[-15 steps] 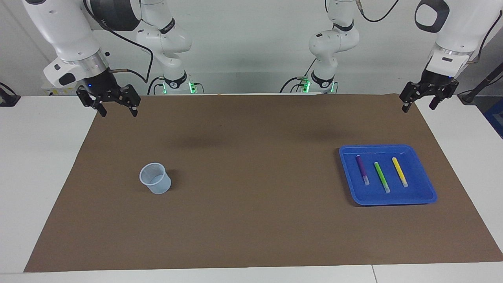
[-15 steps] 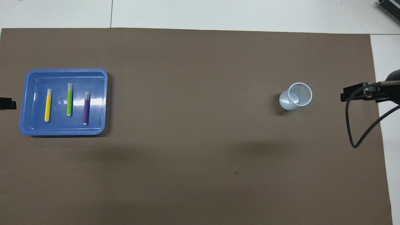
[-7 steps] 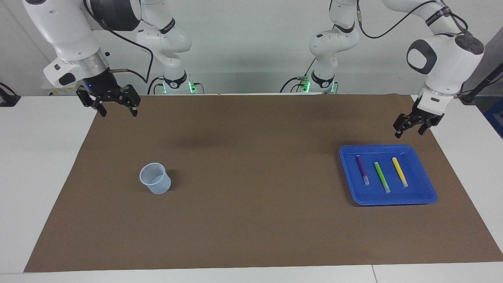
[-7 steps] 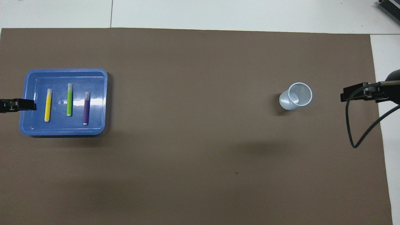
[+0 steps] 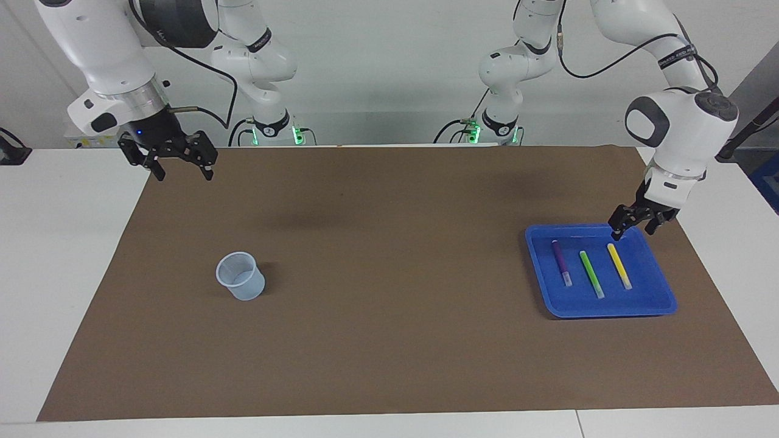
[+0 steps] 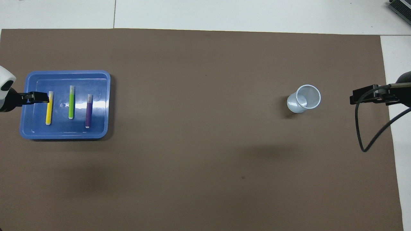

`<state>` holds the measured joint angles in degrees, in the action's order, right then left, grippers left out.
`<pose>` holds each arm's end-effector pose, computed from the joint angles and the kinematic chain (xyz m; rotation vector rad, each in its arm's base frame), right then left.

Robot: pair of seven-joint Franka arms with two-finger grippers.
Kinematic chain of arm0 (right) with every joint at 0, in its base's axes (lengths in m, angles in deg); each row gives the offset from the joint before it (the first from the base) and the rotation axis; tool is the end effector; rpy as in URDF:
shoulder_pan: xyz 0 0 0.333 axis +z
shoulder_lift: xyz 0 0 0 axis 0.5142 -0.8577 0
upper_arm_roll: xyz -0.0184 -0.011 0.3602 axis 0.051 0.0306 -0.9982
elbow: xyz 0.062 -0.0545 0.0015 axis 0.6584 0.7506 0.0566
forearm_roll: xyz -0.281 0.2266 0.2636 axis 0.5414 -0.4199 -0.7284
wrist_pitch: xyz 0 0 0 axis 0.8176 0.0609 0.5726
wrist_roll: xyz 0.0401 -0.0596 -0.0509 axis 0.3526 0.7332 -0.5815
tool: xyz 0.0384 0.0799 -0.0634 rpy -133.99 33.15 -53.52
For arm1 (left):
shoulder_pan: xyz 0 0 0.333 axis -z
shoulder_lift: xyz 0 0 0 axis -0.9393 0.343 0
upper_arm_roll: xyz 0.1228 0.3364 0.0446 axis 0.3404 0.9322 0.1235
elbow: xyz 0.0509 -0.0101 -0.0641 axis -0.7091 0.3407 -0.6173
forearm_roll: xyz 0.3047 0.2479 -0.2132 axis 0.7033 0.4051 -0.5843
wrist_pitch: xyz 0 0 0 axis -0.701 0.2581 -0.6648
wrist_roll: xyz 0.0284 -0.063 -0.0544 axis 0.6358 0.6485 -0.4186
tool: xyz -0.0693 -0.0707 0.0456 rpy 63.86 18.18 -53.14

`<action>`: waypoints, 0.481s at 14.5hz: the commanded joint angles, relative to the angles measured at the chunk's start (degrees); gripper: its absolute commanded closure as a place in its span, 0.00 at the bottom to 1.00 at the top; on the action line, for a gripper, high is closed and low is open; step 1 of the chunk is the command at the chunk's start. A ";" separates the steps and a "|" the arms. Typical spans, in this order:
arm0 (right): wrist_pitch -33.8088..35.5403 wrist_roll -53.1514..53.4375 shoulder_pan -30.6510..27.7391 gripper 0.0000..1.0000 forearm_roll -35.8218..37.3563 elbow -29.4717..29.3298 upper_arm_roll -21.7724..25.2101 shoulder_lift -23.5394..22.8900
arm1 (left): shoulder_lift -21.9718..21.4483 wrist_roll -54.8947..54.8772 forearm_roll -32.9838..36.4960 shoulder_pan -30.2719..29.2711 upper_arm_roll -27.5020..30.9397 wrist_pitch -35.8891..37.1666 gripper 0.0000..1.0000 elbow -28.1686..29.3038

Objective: Transfer and insert pens with both arms
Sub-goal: 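Move the left gripper over the blue tray toward the yellow pen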

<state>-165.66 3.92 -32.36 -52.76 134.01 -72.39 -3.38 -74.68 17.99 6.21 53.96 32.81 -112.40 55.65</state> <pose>0.6152 -0.0120 0.6556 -3.1266 0.0597 -0.0450 0.6452 0.1200 0.4302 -3.1119 -0.1403 -0.2424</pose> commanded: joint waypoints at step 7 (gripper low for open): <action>1.14 0.69 -0.78 0.00 -0.42 -0.14 0.08 0.41 | 15.24 -4.29 4.80 -3.62 -0.49 -0.57 0.21 -8.94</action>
<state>-165.66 3.92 -32.73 -52.76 134.01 -72.28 -3.38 -60.30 13.95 9.82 50.24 32.74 -112.84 46.36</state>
